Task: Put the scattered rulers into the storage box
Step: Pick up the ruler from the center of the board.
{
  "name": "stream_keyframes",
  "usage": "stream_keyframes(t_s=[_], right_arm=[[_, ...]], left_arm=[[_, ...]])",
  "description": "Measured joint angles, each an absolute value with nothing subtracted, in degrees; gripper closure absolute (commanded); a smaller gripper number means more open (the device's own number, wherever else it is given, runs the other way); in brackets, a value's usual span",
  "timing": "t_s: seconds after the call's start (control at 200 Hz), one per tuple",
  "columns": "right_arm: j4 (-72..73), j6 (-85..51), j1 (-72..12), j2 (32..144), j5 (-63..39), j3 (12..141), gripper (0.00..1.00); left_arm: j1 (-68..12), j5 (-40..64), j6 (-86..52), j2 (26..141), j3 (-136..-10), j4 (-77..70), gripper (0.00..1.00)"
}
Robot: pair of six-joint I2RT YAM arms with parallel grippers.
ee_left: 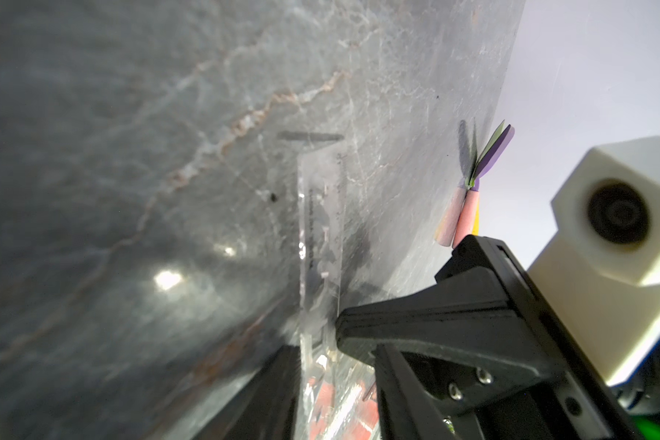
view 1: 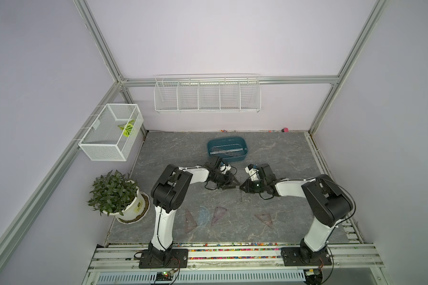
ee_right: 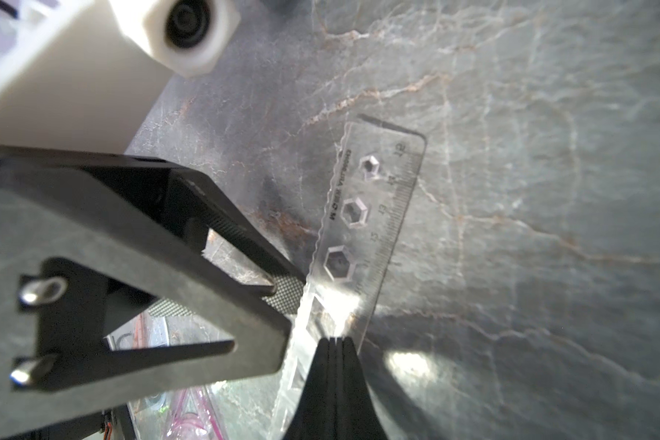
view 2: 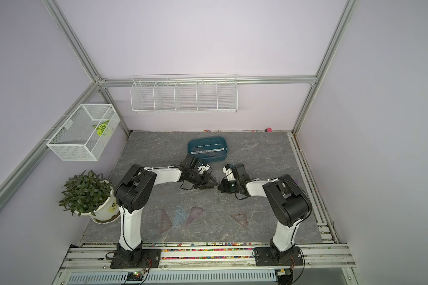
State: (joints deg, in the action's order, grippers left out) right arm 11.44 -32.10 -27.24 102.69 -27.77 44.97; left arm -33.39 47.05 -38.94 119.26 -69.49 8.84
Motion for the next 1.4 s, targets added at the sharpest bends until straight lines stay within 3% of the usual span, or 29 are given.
stream_keyframes(t_s=[0.155,0.435,0.64,0.875,1.19,1.4], right_arm=[[12.8,-32.1,-27.0,103.2,-28.5,44.9,0.96],[16.1,-32.2,-26.5,104.6,-29.8,44.8,0.97],[18.7,-32.8,-26.4,105.9,-30.4,44.4,0.97],[20.2,-34.0,-25.8,105.8,-31.5,43.8,0.93],[4.5,-34.3,-25.1,97.4,-29.3,46.7,0.66],[-9.4,-31.9,-28.4,97.3,-18.7,54.5,0.47]], left_arm=[[-33.3,47.7,-38.9,120.0,-70.2,9.1,0.67],[-33.3,46.2,-38.5,120.8,-71.0,10.5,0.89],[-33.8,45.0,-37.8,121.1,-71.9,11.5,1.00],[-34.1,44.8,-37.2,121.4,-72.7,12.5,1.00],[-35.9,43.9,-37.2,121.2,-72.6,12.2,1.00],[-34.7,35.5,-37.0,115.6,-69.8,15.9,0.71]])
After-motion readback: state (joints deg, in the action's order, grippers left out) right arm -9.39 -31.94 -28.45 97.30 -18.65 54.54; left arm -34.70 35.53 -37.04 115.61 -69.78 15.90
